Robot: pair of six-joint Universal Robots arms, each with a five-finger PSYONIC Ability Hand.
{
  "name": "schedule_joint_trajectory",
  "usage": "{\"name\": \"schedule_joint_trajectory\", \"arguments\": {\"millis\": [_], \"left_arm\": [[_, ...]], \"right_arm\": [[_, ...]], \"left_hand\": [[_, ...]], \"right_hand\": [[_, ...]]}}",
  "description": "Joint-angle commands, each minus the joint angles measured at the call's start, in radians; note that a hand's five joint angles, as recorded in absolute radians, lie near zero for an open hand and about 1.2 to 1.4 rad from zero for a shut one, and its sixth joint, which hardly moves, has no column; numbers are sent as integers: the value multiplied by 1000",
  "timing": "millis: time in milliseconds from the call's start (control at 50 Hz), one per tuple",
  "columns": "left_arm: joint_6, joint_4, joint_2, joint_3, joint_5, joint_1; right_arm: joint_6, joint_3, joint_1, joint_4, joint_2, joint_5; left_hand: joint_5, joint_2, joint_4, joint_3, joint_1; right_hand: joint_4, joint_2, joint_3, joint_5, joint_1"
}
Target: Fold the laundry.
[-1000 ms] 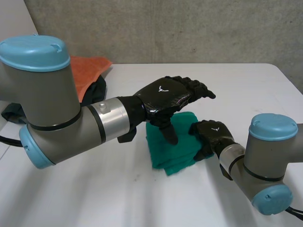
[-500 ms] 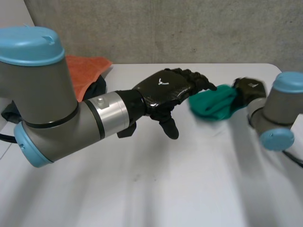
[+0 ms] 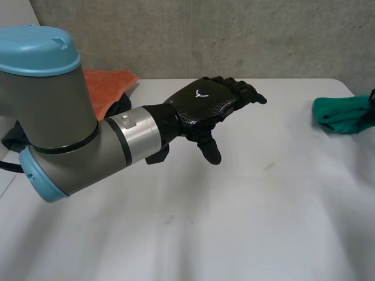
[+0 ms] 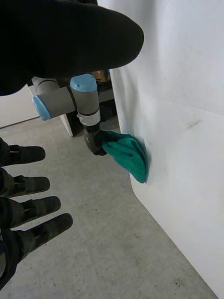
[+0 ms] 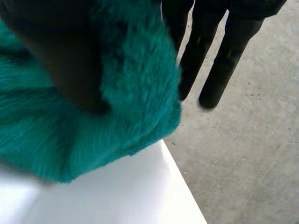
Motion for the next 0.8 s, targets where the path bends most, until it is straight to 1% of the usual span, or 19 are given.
{"name": "schedule_joint_trajectory", "arguments": {"millis": [20, 140, 180, 260, 340, 380, 400, 440, 460, 480, 500, 520, 580, 600, 660, 680, 740, 760, 800], "left_arm": [[-1, 0, -2, 4, -1, -5], [-3, -2, 4, -3, -1, -9], [-3, -3, 7, -8, -1, -9], [-3, -3, 15, -11, -3, -9], [-15, -3, 39, -22, -6, -3], [-21, 0, 52, -26, -13, 1], [-24, 0, 62, -26, -33, 7], [-26, 3, 76, -23, -78, 21], [-24, 11, 87, -19, -142, 44], [-24, 15, 90, -14, -177, 58], [-24, 23, 96, -8, -231, 82], [-21, 34, 107, 4, -342, 142], [-10, 44, 105, 17, -461, 213], [-1, 54, 98, 24, -531, 265], [42, 70, 66, 40, -555, 334], [97, 83, 20, 53, -552, 375], [210, 107, -75, 83, -549, 446], [276, 124, -127, 102, -547, 487], [345, 143, -187, 130, -544, 518]], "right_arm": [[-52, 17, -30, -1, -5, 62], [-147, 59, -41, 2, -22, 148], [-147, 80, -41, 2, -46, 156], [-155, 218, -30, -8, -158, 150], [-149, 465, -24, -56, -360, 131], [-161, 671, 20, -151, -520, 79], [-162, 703, 31, -168, -543, 68], [-179, 861, 83, -254, -649, 3], [-193, 940, 106, -286, -701, -29], [-216, 1023, 134, -312, -753, -63], [-224, 1052, 143, -318, -770, -77], [-237, 1098, 158, -321, -795, -96], [-319, 1264, 224, -309, -897, -166], [-337, 1295, 237, -306, -917, -177], [-426, 1422, 293, -289, -994, -209], [-446, 1450, 306, -288, -1009, -212], [-497, 1543, 349, -288, -1048, -218], [-504, 1560, 358, -289, -1053, -217], [-514, 1602, 381, -288, -1057, -217]], "left_hand": [[-9, 7, 11, -1, 13], [-12, 4, 8, -3, 10], [-12, 4, 8, -3, 10], [-12, 4, 8, -3, 10], [-9, 7, 11, -1, 13], [-6, 10, 14, 2, 16], [-6, 10, 14, 2, 16], [2, 19, 23, 11, 25], [17, 33, 38, 26, 39], [26, 42, 46, 35, 48], [32, 48, 52, 40, 54], [29, 45, 50, 38, 51], [17, 34, 38, 26, 40], [14, 31, 35, 23, 37], [14, 31, 35, 23, 37], [14, 31, 35, 23, 37], [17, 34, 38, 26, 39], [17, 34, 38, 26, 39], [23, 39, 44, 32, 45]], "right_hand": [[-751, -717, -730, -712, -682], [-751, -717, -730, -712, -682], [-751, -717, -730, -712, -682], [-751, -717, -730, -712, -682], [-751, -717, -730, -712, -682], [-751, -717, -730, -712, -682], [-751, -717, -730, -712, -682], [-751, -717, -730, -712, -682], [-751, -717, -730, -712, -682], [-751, -717, -730, -712, -682], [-751, -717, -730, -712, -682], [-751, -717, -730, -712, -682], [-751, -717, -730, -712, -682], [-751, -717, -730, -712, -682], [-751, -717, -730, -712, -682], [-751, -717, -730, -712, -682], [-751, -717, -730, -712, -682], [-751, -717, -730, -712, -682], [-751, -717, -730, -712, -682]]}}
